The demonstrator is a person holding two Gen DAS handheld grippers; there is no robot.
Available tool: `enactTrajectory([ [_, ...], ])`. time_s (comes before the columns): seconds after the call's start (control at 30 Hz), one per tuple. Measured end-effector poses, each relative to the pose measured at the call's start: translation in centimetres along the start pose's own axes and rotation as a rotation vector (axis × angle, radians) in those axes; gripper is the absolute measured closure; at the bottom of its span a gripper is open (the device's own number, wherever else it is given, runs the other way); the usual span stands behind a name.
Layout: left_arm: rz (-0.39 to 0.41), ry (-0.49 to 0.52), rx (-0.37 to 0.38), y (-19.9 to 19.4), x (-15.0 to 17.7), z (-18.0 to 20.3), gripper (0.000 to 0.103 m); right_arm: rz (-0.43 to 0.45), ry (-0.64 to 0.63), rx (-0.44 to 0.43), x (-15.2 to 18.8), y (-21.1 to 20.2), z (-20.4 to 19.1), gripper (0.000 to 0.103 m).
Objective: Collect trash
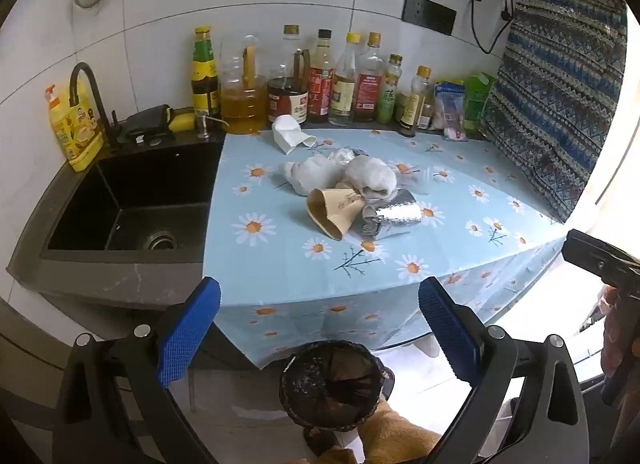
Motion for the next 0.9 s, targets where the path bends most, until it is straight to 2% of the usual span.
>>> enactTrajectory([
  [0.33,0.013,-0.018,0.004,0.0,-0.2,-0.2,0.007,0.011,0.003,0.002,-0.3,-0.6,0.4,0.004],
  [0.9,0.017,0.005,0.005,-1.2,0.1,1.2,0.007,0.011,0.012,0.004,-0.1,-1.0,0.5,0.004],
])
Point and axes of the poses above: each gripper's, at about its wrist camera, not at the fingertips, and y roughly the way its jaws point, z to its right, x to its underside, the point moved 4 cm from there along y, roughly the way its jaws point
